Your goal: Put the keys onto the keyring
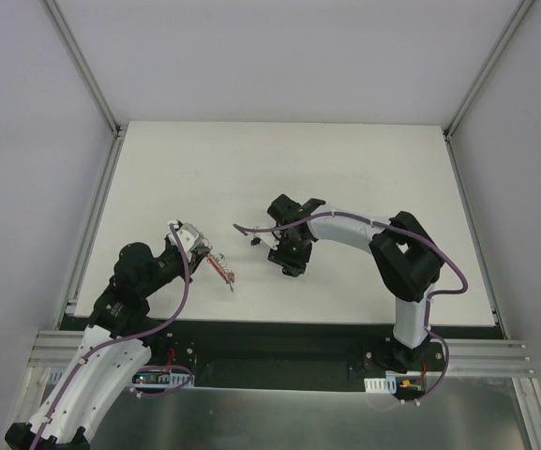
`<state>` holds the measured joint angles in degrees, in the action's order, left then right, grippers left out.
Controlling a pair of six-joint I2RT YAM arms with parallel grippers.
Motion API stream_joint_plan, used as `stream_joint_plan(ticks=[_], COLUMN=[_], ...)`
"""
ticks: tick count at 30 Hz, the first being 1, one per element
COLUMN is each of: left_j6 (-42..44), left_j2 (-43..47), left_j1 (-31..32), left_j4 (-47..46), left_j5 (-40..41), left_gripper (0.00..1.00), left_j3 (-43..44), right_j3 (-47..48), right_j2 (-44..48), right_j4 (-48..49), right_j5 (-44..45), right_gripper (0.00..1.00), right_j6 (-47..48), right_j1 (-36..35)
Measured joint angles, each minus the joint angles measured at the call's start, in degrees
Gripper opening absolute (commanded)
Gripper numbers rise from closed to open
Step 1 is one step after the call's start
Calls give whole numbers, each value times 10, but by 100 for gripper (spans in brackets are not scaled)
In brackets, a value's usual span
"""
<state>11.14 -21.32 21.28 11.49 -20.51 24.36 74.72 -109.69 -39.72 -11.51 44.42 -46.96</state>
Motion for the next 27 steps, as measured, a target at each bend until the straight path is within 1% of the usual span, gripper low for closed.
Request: stream_joint_plan(ticks=[3, 5, 8, 9, 11, 12, 15, 21, 26, 27], left_j6=[0, 0, 0, 0, 0, 0, 0, 0, 0, 0], left_j2=[0, 0, 0, 0, 0, 0, 0, -3, -5, -5], left_j1=[0, 0, 0, 0, 0, 0, 0, 0, 0, 0], left_j4=[0, 0, 0, 0, 0, 0, 0, 0, 0, 0], left_j5=[0, 0, 0, 0, 0, 0, 0, 0, 0, 0], left_gripper=[0, 0, 0, 0, 0, 0, 0, 0, 0, 0], left_j3=[0, 0, 0, 0, 0, 0, 0, 0, 0, 0], right_j3=[-7, -14, -26, -31, -44, -50, -80, -126, -135, -135], right_j2=[3, 8, 17, 21, 31, 37, 63, 100, 103, 103], right_j4=[9, 17, 31, 32, 35, 37, 52, 90, 136, 145], right_j5=[14, 19, 26, 28, 33, 34, 38, 52, 77, 83], right_gripper=[41, 37, 26, 21, 18, 12, 1, 1, 1, 3], right_j6=[-3, -6, -11, -16, -25, -30, -53, -135, -222, -239], right_j1=[-6, -7, -8, -8, -9, -9, -9, -10, -10, -10])
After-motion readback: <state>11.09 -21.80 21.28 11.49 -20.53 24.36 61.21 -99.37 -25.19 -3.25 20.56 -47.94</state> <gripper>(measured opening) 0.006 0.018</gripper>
